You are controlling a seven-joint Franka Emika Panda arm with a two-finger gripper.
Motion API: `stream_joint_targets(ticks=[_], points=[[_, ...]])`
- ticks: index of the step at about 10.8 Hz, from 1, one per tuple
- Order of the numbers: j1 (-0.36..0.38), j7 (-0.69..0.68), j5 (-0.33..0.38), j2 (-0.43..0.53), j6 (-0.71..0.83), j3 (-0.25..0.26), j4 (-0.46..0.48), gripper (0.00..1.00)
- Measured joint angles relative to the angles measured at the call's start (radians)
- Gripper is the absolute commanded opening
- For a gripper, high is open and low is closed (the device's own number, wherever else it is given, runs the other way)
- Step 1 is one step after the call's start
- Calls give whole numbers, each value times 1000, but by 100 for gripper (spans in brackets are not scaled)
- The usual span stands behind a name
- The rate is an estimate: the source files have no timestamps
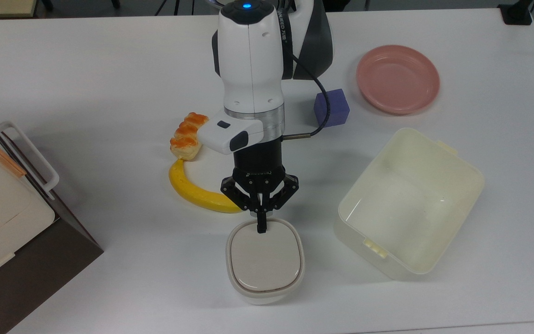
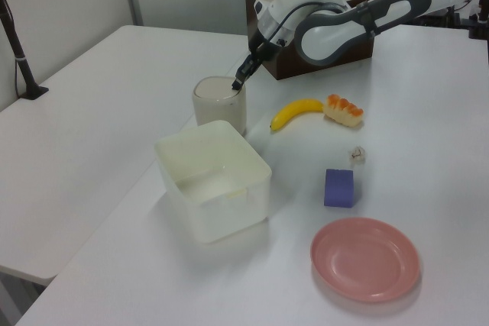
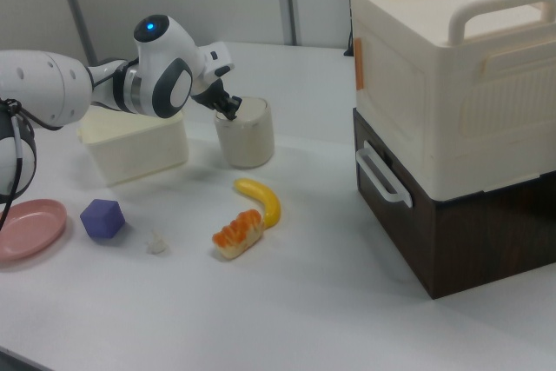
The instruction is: Open the trash can
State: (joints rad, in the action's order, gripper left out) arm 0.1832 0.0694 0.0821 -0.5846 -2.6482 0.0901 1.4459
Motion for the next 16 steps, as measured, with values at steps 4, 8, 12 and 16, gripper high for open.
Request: stream_joint_targets(ticks=[4,8,12,16], points=[[1,17,0,-1,-2,2,-27,6],[-44,-57,0,250,561,11,-45,48],[-48,-120,-5,387,1013,10,-3,100],[-48,-122,-63,447,1033,10,53,100]])
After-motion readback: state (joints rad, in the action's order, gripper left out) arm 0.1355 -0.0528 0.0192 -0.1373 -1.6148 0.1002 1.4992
